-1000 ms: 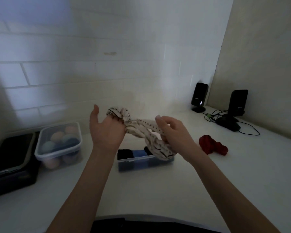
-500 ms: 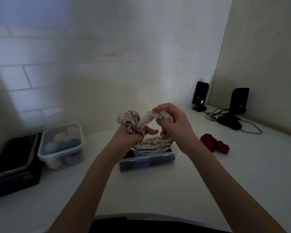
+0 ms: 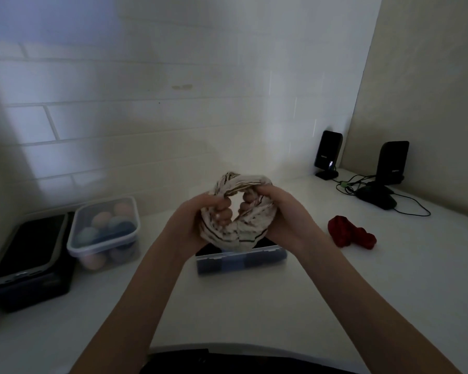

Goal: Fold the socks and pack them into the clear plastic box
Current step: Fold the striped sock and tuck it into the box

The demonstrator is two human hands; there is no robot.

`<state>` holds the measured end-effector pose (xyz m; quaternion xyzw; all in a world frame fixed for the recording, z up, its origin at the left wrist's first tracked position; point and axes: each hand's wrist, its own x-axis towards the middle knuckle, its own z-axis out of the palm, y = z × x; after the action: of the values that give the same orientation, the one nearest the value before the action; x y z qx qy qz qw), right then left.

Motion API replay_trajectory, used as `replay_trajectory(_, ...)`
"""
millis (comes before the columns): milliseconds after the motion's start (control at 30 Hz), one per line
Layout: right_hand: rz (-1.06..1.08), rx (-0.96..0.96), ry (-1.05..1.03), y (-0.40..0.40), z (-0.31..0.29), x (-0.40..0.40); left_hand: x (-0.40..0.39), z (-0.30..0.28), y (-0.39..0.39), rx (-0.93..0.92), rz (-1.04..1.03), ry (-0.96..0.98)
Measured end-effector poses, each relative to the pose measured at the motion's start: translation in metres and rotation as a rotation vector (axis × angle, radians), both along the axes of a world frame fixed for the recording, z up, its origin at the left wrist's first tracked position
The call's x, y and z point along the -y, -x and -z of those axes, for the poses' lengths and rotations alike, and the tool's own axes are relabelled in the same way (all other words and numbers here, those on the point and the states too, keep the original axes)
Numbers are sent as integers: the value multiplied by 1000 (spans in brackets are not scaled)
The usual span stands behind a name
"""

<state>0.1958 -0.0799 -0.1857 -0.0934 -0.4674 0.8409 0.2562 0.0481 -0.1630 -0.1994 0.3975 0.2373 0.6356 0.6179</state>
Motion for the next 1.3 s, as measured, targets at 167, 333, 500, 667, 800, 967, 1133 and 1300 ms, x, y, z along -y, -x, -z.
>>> replay_trajectory(167,91,-186,153,6,9,-6,2,-11,13,66,-158,96)
replay_trajectory(333,346,59,-215,11,14,-13,7,-14,30,-124,-237,182)
replay_trajectory(500,511,386,-621,18,17,-15,13,6,34,-633,-392,100)
replay_trajectory(667,412,659,-1074,25,25,-16,9,16,39,-1302,-532,148)
replay_trajectory(800,309,777,-1322,29,32,-21,5,17,40,-1593,-477,132)
replay_trajectory(967,197,791,-1405,31,37,-29,-1,19,35,-1781,-412,155)
replay_trajectory(1133,46,918,-1518,27,39,-37,-3,18,34,-1965,-299,143)
replay_trajectory(1300,-131,1110,-1673,30,35,-43,-10,17,35,-2208,-94,268)
